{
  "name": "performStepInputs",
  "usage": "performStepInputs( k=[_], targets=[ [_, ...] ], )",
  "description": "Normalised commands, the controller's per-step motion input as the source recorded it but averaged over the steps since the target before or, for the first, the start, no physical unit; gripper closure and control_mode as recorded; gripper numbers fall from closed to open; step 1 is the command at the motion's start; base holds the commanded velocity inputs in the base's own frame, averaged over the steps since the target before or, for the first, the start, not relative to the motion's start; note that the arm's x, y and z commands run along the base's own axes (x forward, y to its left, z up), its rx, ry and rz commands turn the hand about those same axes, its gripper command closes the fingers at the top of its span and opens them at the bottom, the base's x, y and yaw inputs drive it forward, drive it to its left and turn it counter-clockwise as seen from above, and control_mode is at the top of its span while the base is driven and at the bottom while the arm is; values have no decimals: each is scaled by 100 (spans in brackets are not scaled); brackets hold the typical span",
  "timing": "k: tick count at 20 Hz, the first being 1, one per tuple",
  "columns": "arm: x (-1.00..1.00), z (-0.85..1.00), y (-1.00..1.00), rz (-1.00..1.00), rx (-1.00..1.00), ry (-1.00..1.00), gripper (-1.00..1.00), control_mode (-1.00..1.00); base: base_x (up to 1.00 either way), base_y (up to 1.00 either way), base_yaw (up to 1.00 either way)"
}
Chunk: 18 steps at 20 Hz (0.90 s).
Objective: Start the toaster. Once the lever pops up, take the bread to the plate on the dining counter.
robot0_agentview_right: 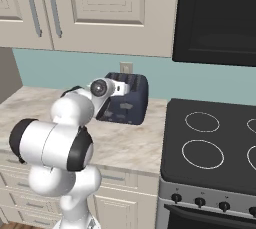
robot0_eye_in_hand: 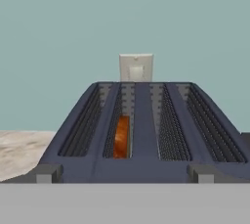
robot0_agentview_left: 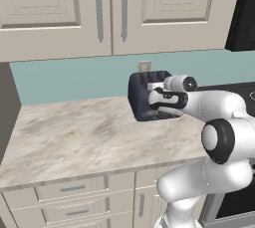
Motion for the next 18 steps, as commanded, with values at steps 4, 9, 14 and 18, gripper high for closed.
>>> performStepInputs(
  k=[4,9,14,18],
  targets=[
    [20,0,0,0,0,0,-100,-100,0,0,0],
    [14,0,0,0,0,0,-100,-100,0,0,0],
    [4,0,0,0,0,1,-100,-100,0,0,0],
    [5,-1,0,0,0,1,-100,-100,0,0,0]
  ],
)
